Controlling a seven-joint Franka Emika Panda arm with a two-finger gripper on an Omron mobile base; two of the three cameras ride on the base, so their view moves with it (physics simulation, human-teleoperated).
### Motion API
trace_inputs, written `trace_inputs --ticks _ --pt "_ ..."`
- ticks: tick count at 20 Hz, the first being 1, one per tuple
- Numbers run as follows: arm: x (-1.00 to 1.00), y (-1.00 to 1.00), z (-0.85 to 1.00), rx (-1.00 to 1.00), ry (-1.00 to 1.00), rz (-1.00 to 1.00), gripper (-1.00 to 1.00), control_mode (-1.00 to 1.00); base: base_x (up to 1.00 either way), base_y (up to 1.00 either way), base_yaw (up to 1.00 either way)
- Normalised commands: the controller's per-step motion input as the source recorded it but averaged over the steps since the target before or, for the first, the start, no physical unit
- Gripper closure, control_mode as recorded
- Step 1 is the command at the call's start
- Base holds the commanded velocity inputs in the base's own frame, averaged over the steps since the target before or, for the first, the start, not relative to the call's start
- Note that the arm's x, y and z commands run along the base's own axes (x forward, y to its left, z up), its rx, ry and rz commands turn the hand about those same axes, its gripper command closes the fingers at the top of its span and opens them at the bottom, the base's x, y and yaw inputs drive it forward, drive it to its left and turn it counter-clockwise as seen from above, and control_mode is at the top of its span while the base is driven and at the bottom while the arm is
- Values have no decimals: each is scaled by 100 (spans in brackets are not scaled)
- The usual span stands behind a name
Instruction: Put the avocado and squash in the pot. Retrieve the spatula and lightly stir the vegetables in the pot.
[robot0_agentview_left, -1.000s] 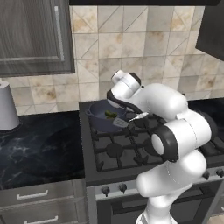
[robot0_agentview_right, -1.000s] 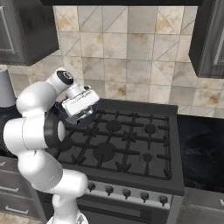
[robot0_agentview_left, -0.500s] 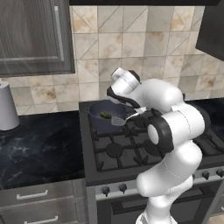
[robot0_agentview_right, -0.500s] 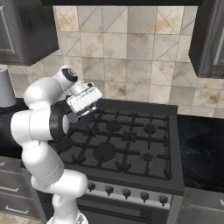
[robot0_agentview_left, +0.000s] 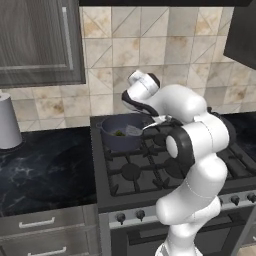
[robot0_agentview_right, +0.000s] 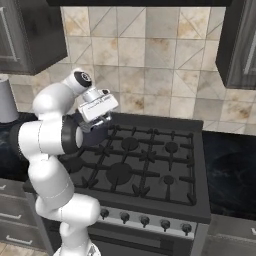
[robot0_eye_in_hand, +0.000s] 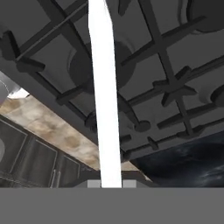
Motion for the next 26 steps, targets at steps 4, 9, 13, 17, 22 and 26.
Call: trace_inputs --ticks 4,9,13,17,22,26 --pt "2 0 13 2 -5 0 100 -100 0 0 0" --pt "75 0 0 -6 5 0 100 -100 0 0 0" --pt "72 4 0 -4 0 0 100 -100 0 0 0" --pt "23 24 -21 0 0 0 100 -100 0 0 0" --pt "35 35 -48 -1 0 0 100 -100 0 0 0" --pt "12 26 -10 0 -1 0 100 -100 0 0 0"
